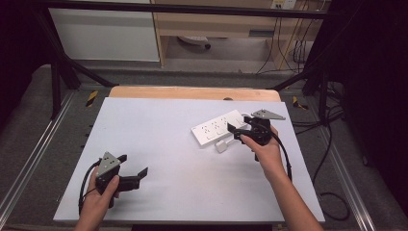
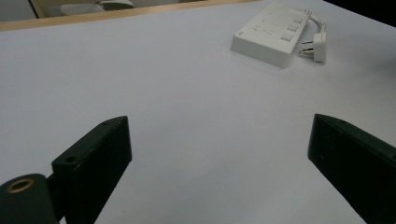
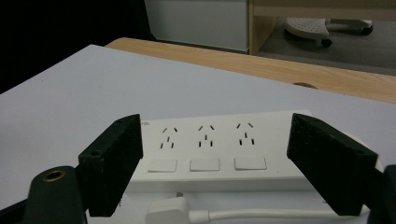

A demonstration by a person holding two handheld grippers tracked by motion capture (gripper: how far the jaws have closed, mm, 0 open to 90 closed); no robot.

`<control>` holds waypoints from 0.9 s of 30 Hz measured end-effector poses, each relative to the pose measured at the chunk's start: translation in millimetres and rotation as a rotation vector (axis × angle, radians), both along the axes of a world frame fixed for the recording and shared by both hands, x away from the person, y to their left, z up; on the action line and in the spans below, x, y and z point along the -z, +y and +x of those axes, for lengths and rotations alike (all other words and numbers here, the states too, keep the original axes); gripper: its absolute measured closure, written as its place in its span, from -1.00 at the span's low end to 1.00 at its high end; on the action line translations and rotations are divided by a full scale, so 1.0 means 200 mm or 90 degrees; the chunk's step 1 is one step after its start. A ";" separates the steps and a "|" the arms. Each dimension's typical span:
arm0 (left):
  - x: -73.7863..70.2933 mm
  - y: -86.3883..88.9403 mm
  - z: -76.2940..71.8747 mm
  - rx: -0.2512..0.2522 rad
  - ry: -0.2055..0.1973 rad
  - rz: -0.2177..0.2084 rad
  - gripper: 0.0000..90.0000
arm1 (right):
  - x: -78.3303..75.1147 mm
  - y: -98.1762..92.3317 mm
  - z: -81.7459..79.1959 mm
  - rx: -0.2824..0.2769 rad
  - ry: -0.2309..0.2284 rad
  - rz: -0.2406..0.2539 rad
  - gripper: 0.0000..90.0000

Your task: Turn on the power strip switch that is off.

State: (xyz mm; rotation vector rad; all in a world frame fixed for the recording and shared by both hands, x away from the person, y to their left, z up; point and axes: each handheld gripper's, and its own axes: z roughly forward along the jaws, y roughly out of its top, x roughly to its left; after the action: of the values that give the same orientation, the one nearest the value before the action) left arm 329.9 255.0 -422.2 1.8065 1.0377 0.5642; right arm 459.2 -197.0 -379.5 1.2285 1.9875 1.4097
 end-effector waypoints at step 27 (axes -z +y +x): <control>-0.01 0.00 0.00 0.001 -0.004 -0.006 -0.86 | -0.10 -0.25 -0.39 0.009 -0.099 0.000 -0.90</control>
State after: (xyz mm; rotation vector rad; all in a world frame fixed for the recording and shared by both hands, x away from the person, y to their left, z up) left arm 329.3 255.9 -420.7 1.7965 1.0324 0.5622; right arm 380.8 -246.9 -358.8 1.0951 1.8703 1.4515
